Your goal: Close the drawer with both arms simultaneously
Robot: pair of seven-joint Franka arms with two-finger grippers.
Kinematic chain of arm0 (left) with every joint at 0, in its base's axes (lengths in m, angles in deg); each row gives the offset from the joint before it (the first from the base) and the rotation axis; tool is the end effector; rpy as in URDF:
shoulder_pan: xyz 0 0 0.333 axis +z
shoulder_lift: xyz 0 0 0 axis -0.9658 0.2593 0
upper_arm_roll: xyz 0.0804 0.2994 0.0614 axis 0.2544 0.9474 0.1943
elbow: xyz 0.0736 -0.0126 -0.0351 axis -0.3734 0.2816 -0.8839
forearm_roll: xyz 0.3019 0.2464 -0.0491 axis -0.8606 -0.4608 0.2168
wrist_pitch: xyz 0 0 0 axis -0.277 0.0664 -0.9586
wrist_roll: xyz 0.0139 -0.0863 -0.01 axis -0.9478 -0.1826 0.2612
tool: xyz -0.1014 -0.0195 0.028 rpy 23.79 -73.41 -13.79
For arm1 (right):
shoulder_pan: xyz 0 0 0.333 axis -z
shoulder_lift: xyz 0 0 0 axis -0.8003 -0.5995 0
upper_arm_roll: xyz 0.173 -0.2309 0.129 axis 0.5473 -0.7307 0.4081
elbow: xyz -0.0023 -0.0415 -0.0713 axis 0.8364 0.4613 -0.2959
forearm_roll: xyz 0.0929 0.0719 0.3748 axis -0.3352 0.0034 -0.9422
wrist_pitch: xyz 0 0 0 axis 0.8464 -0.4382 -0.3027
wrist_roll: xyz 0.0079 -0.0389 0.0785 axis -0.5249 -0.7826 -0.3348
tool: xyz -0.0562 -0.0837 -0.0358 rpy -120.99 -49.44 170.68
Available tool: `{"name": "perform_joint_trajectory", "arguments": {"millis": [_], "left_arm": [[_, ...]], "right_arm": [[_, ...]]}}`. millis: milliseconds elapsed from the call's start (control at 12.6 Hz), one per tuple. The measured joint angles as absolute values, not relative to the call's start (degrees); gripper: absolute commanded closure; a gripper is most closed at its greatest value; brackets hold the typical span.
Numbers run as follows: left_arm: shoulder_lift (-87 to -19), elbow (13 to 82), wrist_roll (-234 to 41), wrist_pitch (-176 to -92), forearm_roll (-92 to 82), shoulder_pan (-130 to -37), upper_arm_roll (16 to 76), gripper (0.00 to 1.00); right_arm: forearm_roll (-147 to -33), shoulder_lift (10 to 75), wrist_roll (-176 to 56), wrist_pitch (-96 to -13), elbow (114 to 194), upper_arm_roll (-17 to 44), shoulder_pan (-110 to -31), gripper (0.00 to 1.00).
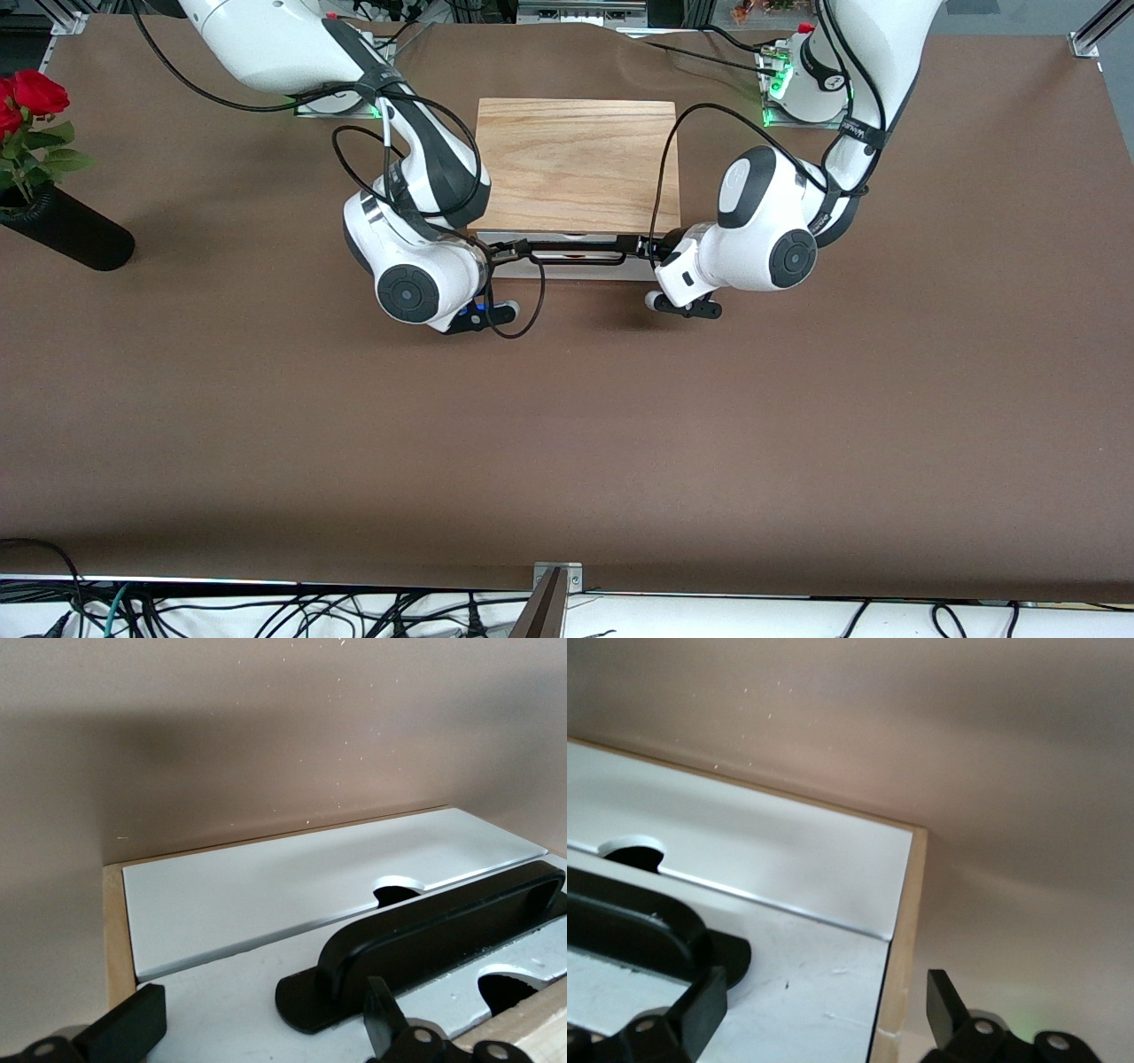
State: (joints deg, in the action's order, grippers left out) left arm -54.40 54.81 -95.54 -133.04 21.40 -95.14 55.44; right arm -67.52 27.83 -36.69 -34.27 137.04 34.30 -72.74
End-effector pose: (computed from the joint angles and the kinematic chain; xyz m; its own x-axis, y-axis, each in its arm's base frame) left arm 0.5221 -0.3222 0.2814 0.9133 -0.1378 -0.3833 0.0563 -0.8893 0.4538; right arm 0.5542 0.3795 0.2957 0.8353 0.2279 -0.5004 0.1303 -0.9662 -0.2226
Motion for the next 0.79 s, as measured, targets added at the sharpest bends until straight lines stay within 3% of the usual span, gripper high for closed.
{"name": "perform_joint_trajectory", "arguments": {"millis": [475, 791], "left_arm": [[-57.3, 55.5, -95.7, -132.3, 21.4, -91.6, 54.8, 0.0], [-60.3, 55.7, -95.6, -134.0, 21.4, -88.8, 54.9, 0.0]], "right_arm": [[-68.2, 27.3, -36.7, -35.0, 137.0, 34.0, -72.7, 0.0], [-67.7, 27.3, -36.7, -41.4, 135.5, 33.2, -72.1, 0.0]]}}
